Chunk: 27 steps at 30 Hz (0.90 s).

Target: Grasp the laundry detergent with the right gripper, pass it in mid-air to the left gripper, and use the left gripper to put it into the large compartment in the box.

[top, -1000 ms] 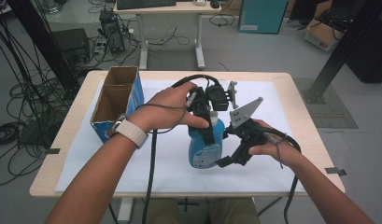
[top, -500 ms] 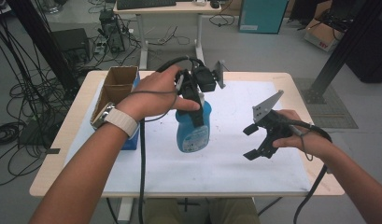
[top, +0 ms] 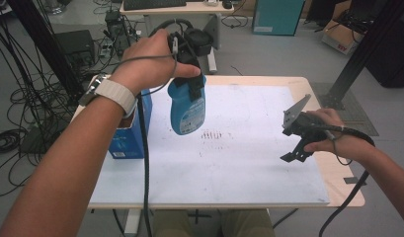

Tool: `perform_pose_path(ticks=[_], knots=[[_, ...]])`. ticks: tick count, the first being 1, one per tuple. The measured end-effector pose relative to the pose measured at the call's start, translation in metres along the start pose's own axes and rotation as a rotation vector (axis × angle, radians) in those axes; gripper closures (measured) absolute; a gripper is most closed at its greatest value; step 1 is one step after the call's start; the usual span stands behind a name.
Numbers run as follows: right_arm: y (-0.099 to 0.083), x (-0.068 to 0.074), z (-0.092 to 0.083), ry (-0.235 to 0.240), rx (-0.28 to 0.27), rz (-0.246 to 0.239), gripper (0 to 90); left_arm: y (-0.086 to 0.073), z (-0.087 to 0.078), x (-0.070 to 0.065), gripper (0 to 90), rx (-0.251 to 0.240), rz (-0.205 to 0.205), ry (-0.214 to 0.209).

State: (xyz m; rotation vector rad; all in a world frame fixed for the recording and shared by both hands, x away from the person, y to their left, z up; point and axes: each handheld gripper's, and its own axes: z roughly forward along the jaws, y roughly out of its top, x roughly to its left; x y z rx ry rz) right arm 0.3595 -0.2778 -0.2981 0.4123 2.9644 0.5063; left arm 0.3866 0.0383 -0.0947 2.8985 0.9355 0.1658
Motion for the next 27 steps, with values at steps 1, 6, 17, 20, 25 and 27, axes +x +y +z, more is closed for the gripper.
perform_pose_path(ticks=[1, 6, 17, 20, 25, 27], knots=[[-0.001, -0.001, 0.0, -0.003, 0.006, -0.003, 9.3, 0.0, -0.004, 0.002, 37.5, 0.002, -0.015, 0.005], [0.0, -0.003, 0.001, -0.01, 0.036, -0.017, 9.5, -0.004, -0.022, 0.015, 37.6, 0.018, -0.111, 0.017], [0.005, -0.007, 0.0, -0.045, 0.068, -0.04, 9.8, -0.019, -0.052, 0.047, 37.6, 0.071, -0.295, 0.032], [0.006, -0.009, 0.002, -0.044, 0.065, -0.048, 9.8, -0.023, -0.056, 0.055, 37.6, 0.083, -0.34, 0.04], [0.006, -0.01, 0.003, -0.048, 0.065, -0.046, 10.1, -0.035, -0.064, 0.072, 37.6, 0.095, -0.407, 0.043], [0.005, -0.012, 0.003, -0.05, 0.067, -0.038, 10.1, -0.039, -0.065, 0.077, 37.6, 0.093, -0.436, 0.044]])
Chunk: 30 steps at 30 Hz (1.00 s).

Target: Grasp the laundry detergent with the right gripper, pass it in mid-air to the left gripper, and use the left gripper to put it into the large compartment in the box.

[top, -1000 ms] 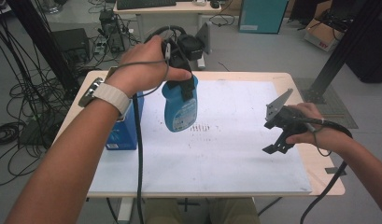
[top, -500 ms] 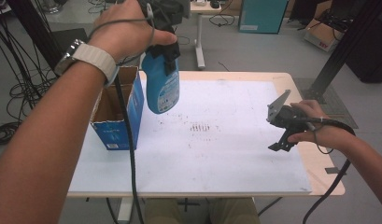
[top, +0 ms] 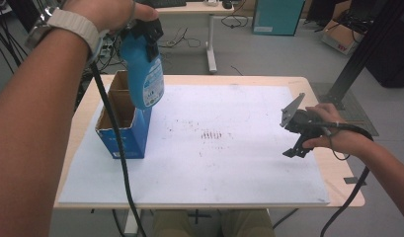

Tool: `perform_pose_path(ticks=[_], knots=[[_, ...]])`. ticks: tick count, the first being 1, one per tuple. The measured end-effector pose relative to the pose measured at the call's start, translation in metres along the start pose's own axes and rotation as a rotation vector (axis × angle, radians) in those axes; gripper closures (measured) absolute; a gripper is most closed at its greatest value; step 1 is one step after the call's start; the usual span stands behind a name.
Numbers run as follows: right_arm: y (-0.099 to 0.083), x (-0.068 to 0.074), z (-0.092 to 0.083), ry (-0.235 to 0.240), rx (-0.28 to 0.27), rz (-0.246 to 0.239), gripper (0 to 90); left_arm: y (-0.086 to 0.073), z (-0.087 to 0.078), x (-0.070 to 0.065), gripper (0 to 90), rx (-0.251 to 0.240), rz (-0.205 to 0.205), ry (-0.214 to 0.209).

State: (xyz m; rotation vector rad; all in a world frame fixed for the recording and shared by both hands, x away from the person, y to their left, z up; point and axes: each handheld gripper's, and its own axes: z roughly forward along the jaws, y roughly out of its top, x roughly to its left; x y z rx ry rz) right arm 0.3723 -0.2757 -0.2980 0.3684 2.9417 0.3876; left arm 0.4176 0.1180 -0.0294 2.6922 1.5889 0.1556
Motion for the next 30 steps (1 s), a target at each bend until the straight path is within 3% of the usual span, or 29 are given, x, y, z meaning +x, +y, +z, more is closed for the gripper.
perform_pose_path(ticks=[1, 5, 8, 9, 15, 16, 17, 20, 22, 27, 30], knots=[[0.0, -0.001, 0.0, 0.002, 0.003, -0.003, 10.1, -0.001, 0.0, 0.004, 37.6, -0.001, -0.029, -0.001], [-0.002, -0.003, 0.0, 0.005, 0.002, 0.006, 10.1, -0.005, 0.0, 0.017, 37.6, -0.011, -0.08, 0.008], [-0.002, -0.003, 0.001, 0.007, 0.008, 0.009, 10.1, -0.007, 0.0, 0.026, 37.6, -0.011, -0.093, 0.017], [-0.002, -0.004, 0.001, 0.007, 0.006, 0.008, 10.1, -0.008, 0.001, 0.029, 37.6, -0.016, -0.128, 0.01], [-0.005, -0.004, 0.004, 0.011, 0.018, 0.026, 10.1, -0.013, 0.004, 0.045, 37.6, -0.021, -0.181, 0.02], [-0.006, -0.003, 0.004, -0.01, 0.002, 0.037, 10.3, -0.014, 0.005, 0.047, 37.6, -0.024, -0.187, 0.024], [-0.005, -0.005, 0.004, 0.006, 0.014, 0.025, 10.5, -0.014, 0.006, 0.049, 37.6, -0.022, -0.196, 0.027], [-0.006, -0.007, 0.005, 0.008, -0.001, 0.008, 10.5, -0.016, 0.011, 0.057, 37.6, -0.029, -0.226, 0.04], [-0.007, -0.006, 0.006, -0.005, -0.01, 0.024, 10.5, -0.017, 0.016, 0.063, 37.6, -0.031, -0.239, 0.049], [-0.008, -0.007, 0.007, 0.012, 0.01, 0.026, 10.5, -0.02, 0.028, 0.075, 37.6, -0.038, -0.289, 0.053], [-0.009, -0.008, 0.006, -0.011, 0.002, 0.025, 10.5, -0.021, 0.038, 0.08, 37.6, -0.042, -0.309, 0.056]])
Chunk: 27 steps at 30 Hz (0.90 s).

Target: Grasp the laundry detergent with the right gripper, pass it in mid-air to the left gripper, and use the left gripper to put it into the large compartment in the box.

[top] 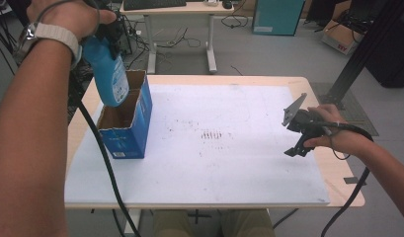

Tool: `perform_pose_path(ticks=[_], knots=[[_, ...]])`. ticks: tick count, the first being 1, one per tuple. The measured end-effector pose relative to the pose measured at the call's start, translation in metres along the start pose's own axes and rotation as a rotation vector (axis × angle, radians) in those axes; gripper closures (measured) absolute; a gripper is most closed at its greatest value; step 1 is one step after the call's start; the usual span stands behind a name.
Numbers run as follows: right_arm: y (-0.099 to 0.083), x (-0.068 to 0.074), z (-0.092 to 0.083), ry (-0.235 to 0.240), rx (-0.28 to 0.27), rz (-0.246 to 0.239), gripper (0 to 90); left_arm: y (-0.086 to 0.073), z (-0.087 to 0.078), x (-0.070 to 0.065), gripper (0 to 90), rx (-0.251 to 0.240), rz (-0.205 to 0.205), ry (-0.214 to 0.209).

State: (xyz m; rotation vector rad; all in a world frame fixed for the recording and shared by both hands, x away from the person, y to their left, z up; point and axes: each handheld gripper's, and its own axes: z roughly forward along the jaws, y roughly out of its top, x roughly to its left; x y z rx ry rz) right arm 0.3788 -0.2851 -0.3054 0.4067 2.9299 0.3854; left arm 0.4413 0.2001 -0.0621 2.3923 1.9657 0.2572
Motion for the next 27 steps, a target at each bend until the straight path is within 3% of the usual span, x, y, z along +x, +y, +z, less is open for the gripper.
perform_pose_path(ticks=[5, 9, 12, 27], knots=[[-0.003, -0.001, -0.001, -0.016, -0.017, 0.011, 10.4, 0.001, 0.017, 0.007, 37.6, 0.002, -0.027, 0.008], [-0.004, -0.002, 0.0, 0.001, -0.004, 0.015, 10.4, 0.001, 0.03, 0.01, 37.6, 0.007, -0.03, 0.021], [-0.005, -0.002, 0.001, -0.003, -0.002, 0.02, 10.4, 0.001, 0.038, 0.013, 37.6, -0.015, -0.043, 0.018], [-0.009, -0.002, 0.005, -0.002, 0.002, 0.04, 10.1, 0.005, 0.079, 0.012, 37.6, 0.017, -0.046, -0.004]])
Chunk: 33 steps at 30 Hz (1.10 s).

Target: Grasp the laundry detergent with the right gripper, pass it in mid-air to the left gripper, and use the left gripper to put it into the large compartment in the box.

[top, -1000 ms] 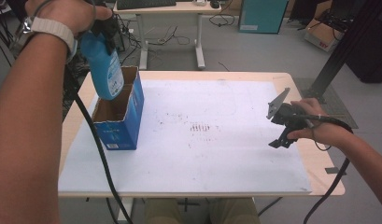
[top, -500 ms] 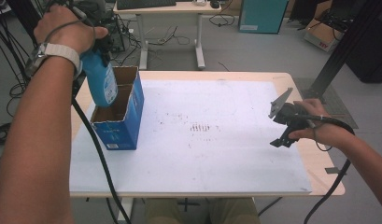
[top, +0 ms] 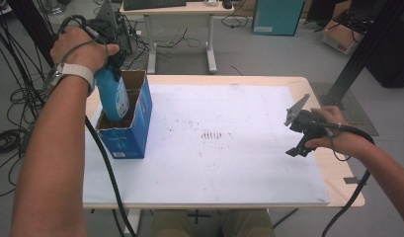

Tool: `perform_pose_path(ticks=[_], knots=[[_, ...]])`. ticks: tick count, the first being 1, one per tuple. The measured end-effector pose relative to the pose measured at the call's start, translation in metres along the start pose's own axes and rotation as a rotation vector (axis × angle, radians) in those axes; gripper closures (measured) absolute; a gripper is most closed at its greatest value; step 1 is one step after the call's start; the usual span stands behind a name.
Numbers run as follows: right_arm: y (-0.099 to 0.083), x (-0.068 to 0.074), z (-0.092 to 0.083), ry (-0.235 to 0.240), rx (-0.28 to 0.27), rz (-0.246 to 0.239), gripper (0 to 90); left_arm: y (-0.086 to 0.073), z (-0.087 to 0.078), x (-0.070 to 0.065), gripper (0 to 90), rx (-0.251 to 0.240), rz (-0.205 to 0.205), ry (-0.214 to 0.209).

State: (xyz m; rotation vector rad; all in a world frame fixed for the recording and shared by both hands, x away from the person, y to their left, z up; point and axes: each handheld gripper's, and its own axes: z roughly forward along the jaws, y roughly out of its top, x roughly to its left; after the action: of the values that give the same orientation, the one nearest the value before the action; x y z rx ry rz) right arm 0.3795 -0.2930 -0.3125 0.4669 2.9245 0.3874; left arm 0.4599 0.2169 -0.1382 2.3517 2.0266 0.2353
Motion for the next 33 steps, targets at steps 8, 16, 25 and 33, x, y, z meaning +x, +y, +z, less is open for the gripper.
perform_pose_path(ticks=[8, 16, 25, 33], knots=[[-0.003, 0.002, 0.0, -0.006, 0.012, 0.024, 9.9, -0.002, 0.022, 0.001, 37.6, -0.013, -0.029, -0.017], [-0.006, 0.002, 0.001, -0.004, 0.018, 0.028, 9.9, -0.004, 0.044, 0.0, 37.6, -0.015, -0.044, -0.012], [-0.009, 0.002, 0.004, -0.002, 0.021, 0.035, 9.7, -0.007, 0.067, 0.001, 37.6, -0.016, -0.058, -0.017], [-0.01, 0.001, 0.006, 0.004, 0.02, 0.041, 9.6, -0.011, 0.088, -0.002, 37.6, -0.014, -0.07, -0.008]])
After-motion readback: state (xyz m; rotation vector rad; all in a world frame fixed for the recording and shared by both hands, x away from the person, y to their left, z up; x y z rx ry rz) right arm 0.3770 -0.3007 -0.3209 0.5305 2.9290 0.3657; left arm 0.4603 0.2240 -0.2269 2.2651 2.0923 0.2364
